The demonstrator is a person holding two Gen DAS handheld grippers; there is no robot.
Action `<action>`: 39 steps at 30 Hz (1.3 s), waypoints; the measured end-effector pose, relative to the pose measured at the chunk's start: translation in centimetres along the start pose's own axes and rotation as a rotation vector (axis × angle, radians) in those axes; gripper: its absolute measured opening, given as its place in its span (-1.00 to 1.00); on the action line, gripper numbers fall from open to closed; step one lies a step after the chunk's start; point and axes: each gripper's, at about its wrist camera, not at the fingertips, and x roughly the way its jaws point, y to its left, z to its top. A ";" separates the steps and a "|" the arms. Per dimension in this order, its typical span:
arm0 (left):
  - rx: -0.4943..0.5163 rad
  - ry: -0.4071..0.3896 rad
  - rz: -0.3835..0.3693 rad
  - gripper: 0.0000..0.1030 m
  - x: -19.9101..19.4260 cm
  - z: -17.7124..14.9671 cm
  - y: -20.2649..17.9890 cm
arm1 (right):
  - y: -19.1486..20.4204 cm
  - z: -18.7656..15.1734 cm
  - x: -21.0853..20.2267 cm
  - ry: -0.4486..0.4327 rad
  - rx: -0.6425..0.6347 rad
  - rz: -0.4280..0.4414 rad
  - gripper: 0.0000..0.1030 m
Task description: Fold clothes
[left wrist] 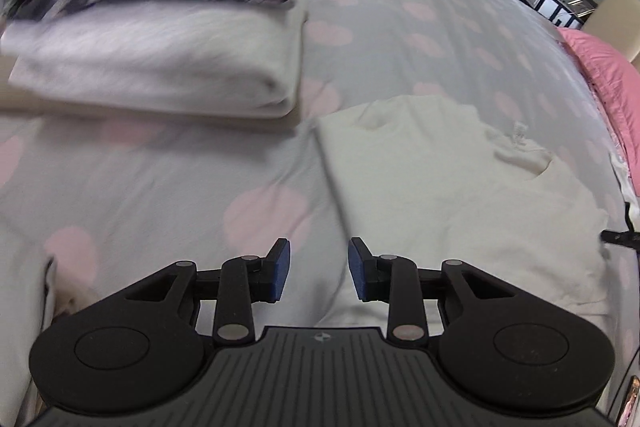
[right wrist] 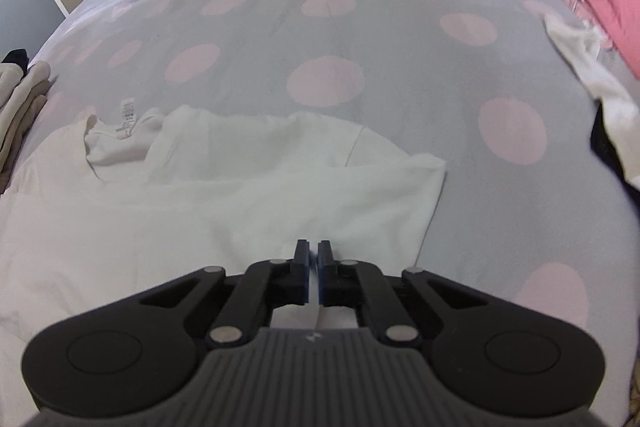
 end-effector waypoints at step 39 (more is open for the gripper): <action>0.145 0.023 0.023 -0.90 4.2 -1.8 -2.9 | -2.1 -9.6 -5.1 0.101 0.110 -0.048 -0.90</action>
